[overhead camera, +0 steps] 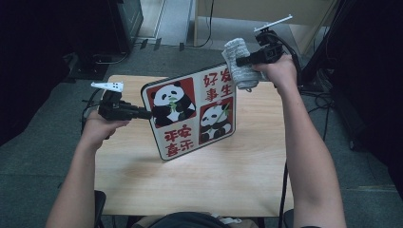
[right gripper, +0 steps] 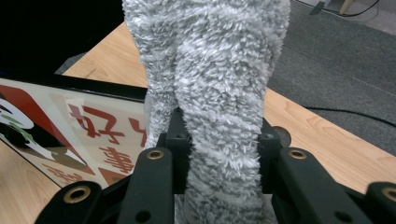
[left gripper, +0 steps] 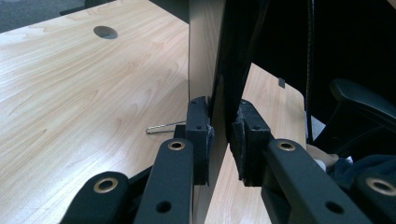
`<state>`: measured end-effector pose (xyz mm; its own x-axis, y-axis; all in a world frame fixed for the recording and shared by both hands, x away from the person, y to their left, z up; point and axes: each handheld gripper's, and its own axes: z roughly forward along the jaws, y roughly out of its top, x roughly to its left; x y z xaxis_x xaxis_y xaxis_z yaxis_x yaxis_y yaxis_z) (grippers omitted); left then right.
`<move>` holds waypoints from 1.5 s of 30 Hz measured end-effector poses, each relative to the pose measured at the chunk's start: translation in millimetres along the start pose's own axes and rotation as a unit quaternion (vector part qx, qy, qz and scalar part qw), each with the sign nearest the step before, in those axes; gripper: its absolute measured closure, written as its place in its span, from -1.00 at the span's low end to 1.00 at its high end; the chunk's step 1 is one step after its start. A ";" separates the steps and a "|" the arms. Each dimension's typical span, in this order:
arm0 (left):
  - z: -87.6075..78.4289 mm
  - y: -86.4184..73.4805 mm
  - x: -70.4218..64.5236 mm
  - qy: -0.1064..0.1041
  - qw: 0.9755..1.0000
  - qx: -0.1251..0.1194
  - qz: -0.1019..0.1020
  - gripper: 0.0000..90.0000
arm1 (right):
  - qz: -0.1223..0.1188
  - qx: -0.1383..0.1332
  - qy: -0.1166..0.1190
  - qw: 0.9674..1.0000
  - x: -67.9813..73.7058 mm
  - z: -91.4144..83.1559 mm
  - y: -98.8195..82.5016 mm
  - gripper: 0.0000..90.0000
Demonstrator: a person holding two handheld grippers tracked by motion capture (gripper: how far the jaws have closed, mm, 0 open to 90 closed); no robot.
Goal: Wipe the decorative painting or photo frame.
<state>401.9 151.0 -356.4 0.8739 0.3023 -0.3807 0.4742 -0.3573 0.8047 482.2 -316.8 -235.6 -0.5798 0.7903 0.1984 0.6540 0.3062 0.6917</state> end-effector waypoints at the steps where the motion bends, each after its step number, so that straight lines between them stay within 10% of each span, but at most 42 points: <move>1: 0.0 0.0 0.0 0.000 1.000 0.000 0.000 0.74 | 0.001 0.000 0.001 1.000 -0.9 0.3 -1.0 0.53; 45: 0.7 -0.3 0.7 0.002 1.000 0.001 -0.003 0.74 | 0.021 0.026 0.007 0.999 -18.9 25.5 -52.2 0.54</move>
<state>402.5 150.7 -357.2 0.8705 0.3075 -0.3842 0.4798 -0.3566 0.8017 471.4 -334.2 -293.1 -0.5576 0.7960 0.2355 0.7019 0.3007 0.6457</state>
